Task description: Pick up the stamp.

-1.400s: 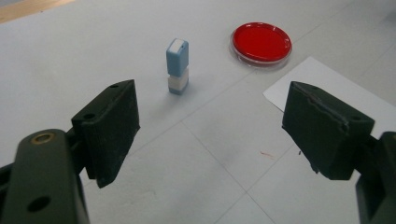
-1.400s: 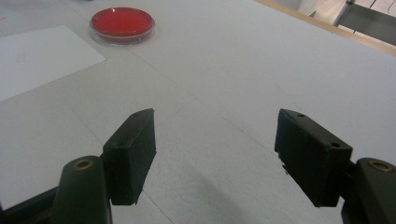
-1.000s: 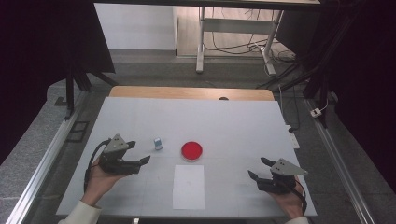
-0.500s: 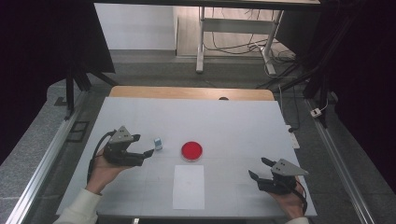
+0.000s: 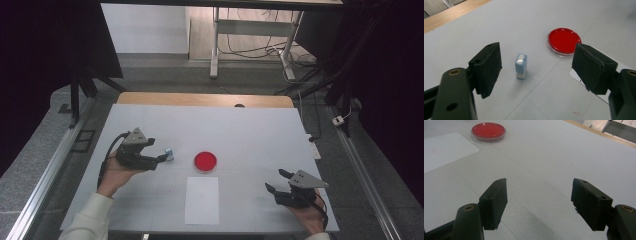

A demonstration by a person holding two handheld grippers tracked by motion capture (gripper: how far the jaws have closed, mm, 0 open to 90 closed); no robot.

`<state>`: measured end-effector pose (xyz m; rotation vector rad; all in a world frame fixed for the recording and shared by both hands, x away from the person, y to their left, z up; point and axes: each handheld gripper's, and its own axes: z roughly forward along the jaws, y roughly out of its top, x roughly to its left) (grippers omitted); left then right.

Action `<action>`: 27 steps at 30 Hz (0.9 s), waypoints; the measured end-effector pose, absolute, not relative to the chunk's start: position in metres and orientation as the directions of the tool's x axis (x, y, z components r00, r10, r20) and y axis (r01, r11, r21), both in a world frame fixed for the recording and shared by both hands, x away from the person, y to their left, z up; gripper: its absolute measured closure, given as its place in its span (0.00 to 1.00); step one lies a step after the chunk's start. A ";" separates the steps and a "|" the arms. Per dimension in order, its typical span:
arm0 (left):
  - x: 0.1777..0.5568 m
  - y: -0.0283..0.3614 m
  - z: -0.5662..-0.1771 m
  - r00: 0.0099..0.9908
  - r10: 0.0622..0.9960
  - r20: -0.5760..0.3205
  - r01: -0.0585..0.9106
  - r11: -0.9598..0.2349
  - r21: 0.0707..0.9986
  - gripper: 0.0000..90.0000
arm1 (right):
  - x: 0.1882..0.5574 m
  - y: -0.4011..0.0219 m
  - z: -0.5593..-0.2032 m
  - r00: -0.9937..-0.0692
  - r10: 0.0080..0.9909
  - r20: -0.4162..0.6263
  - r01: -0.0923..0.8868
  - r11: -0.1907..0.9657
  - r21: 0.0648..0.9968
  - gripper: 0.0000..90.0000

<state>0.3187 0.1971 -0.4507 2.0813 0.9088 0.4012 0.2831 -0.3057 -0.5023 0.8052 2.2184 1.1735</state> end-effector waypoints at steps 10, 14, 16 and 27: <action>0.343 0.189 -0.459 0.700 0.714 -0.001 0.470 -0.458 0.755 0.26 | 0.284 -0.306 -0.504 -0.701 0.697 -0.151 0.269 0.455 0.849 0.32; 0.349 0.188 -0.464 0.698 0.715 0.017 0.472 -0.479 0.740 0.26 | 0.284 -0.305 -0.505 -0.703 0.695 -0.151 0.269 0.457 0.848 0.32; 0.352 0.189 -0.466 0.695 0.719 0.016 0.479 -0.480 0.735 0.26 | 0.284 -0.305 -0.505 -0.704 0.694 -0.152 0.270 0.459 0.846 0.32; 0.360 0.189 -0.472 0.706 0.708 0.032 0.466 -0.498 0.731 0.30 | 0.284 -0.303 -0.507 -0.710 0.686 -0.158 0.270 0.473 0.839 0.32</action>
